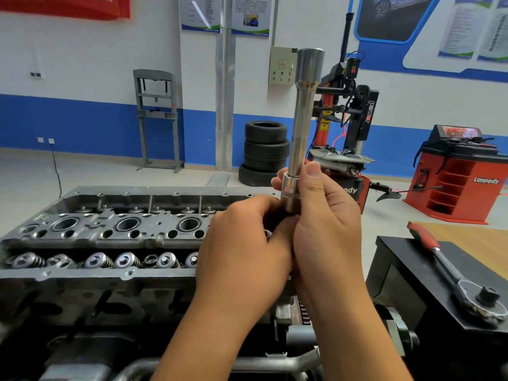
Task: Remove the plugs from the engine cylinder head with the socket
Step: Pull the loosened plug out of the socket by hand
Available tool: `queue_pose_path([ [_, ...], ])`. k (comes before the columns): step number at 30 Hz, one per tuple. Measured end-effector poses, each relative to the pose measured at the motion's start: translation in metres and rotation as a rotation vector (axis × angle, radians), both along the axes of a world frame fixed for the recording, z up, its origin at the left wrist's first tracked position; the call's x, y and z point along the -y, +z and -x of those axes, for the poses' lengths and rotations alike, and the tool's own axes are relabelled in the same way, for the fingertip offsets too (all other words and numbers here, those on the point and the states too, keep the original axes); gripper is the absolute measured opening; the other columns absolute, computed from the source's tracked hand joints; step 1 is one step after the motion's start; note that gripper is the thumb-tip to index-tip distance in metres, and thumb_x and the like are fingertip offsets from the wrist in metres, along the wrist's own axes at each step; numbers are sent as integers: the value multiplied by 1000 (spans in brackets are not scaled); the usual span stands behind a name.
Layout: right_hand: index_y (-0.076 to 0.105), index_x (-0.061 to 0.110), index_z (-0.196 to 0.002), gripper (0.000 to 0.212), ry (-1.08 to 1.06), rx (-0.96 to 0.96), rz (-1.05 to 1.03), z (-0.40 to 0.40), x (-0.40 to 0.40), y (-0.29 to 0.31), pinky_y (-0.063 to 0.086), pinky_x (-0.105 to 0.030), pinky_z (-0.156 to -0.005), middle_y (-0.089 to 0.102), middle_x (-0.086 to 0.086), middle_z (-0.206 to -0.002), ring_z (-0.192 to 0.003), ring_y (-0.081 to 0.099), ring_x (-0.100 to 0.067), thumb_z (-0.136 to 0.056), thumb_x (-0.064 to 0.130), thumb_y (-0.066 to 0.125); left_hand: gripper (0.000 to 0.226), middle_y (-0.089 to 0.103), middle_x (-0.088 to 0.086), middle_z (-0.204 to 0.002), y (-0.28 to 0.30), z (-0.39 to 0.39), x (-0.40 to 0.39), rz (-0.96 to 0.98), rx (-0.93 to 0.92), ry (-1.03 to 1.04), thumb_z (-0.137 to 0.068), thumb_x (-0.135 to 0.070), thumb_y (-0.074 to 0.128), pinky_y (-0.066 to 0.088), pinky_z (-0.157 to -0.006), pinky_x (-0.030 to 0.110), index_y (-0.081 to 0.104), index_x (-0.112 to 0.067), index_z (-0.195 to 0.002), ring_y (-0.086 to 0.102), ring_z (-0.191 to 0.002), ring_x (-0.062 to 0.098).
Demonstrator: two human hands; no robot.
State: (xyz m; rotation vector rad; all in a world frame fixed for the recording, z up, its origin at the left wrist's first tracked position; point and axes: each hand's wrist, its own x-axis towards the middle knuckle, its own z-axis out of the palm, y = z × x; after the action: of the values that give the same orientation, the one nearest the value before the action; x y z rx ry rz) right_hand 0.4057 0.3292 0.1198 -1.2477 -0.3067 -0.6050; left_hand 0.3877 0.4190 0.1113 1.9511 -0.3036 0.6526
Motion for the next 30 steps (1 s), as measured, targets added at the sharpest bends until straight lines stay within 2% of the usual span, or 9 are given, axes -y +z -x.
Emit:
queue_pose_path([
  [4, 69, 21, -89, 28, 38, 3, -32, 0, 0, 0, 63, -46, -73, 71, -17, -95, -73, 66, -17, -83, 48, 74, 25, 73, -24, -84, -1, -1, 1, -15, 14, 34, -77, -53, 60, 60, -69, 39, 71, -44, -97, 68, -73, 5],
  [7, 72, 19, -87, 34, 18, 3, 6, -1, 0, 0, 59, -63, -85, 74, -13, -93, -86, 71, -28, -89, 52, 63, 24, 74, -26, -88, 0, -1, 1, 2, 17, -26, -81, -52, 59, 60, -73, 40, 71, -47, -101, 71, -79, 5],
  [9, 76, 22, -84, 38, 15, -1, 3, -2, 0, 0, 56, -65, -89, 76, -9, -91, -95, 73, -30, -93, 53, 55, 23, 75, -25, -92, 2, 1, 1, 9, 11, -61, -85, -50, 58, 60, -77, 43, 72, -46, -103, 73, -86, 8],
  [11, 77, 26, -82, 36, 31, -4, -23, -2, 1, 0, 56, -66, -91, 75, -11, -88, -88, 70, -27, -93, 52, 55, 23, 75, -26, -92, 2, 1, 2, 4, 10, -51, -84, -50, 58, 60, -78, 42, 72, -46, -102, 73, -86, 8],
  [16, 68, 29, -83, 21, 98, 5, -51, 1, 0, 0, 59, -56, -73, 68, -12, -85, -71, 60, -23, -82, 47, 78, 25, 72, -29, -85, -2, -2, 3, -50, 32, 48, -76, -53, 59, 60, -71, 36, 69, -48, -98, 69, -79, 0],
  [18, 68, 24, -83, 26, 75, 17, -22, 1, 0, 1, 60, -58, -74, 68, -17, -86, -72, 61, -23, -86, 49, 72, 26, 73, -28, -89, -2, -1, 2, -36, 37, -5, -79, -50, 59, 60, -74, 37, 70, -48, -102, 71, -83, 2],
  [22, 76, 24, -81, 36, 78, -11, -23, -2, 2, 0, 58, -58, -87, 75, -7, -89, -82, 68, -23, -93, 54, 58, 26, 76, -22, -95, 1, 1, 0, 8, 36, -108, -84, -43, 58, 61, -80, 44, 70, -45, -107, 74, -92, 11],
  [27, 68, 20, -91, 30, 94, 25, -53, -2, 2, -1, 61, -39, -67, 73, -8, -89, -72, 69, -16, -86, 49, 74, 27, 74, -26, -87, -3, -1, 1, 6, 21, -20, -81, -43, 67, 62, -65, 44, 68, -54, -105, 73, -76, 9],
  [30, 69, 15, -91, 34, 74, 28, -25, -2, 2, -2, 63, -45, -67, 71, -10, -83, -70, 67, -16, -90, 49, 67, 30, 74, -26, -90, -3, -1, 1, 8, 35, -29, -84, -47, 66, 63, -68, 41, 66, -60, -111, 73, -83, 5],
])
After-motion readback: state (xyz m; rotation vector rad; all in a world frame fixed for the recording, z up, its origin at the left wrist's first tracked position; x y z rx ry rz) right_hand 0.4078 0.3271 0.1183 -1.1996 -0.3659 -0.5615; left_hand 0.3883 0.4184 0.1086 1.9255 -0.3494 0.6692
